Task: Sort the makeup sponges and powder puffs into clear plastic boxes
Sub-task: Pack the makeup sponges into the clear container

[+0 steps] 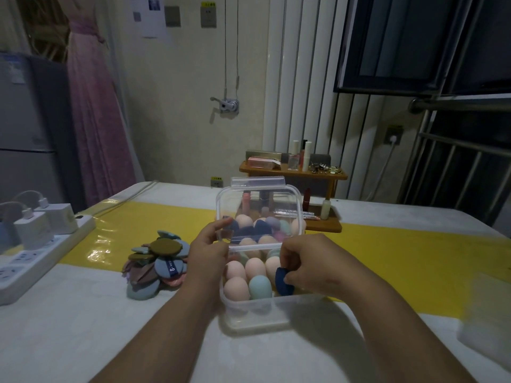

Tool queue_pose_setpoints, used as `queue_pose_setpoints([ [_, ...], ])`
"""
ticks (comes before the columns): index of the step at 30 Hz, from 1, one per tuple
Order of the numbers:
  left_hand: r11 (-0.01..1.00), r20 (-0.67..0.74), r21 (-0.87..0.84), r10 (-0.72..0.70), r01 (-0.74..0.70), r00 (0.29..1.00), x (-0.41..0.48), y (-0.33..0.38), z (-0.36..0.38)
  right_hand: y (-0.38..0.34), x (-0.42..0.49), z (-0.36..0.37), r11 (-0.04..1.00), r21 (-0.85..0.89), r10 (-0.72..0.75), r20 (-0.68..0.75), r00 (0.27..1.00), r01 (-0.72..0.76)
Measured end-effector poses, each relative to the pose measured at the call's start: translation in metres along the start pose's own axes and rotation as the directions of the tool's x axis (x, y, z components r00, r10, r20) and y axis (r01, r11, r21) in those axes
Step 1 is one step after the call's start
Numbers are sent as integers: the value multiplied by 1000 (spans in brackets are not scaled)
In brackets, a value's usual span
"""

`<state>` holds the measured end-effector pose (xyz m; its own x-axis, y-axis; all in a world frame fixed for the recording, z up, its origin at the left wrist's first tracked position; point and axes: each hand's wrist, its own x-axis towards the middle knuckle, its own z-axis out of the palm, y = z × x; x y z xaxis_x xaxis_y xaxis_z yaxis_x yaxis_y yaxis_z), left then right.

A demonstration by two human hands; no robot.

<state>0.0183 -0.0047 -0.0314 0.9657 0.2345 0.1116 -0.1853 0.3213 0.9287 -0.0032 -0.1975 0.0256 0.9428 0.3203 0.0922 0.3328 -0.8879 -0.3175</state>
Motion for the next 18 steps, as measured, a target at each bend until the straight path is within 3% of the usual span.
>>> queue_pose_setpoints([
  [8,1000,-8,10,14,-13,1000,3,-3,-1,-5,3,4,992,-121,-12,59,998,19],
  [18,1000,-2,5,8,-8,1000,5,-5,-2,-8,2,8,999,-40,-1,121,993,6],
])
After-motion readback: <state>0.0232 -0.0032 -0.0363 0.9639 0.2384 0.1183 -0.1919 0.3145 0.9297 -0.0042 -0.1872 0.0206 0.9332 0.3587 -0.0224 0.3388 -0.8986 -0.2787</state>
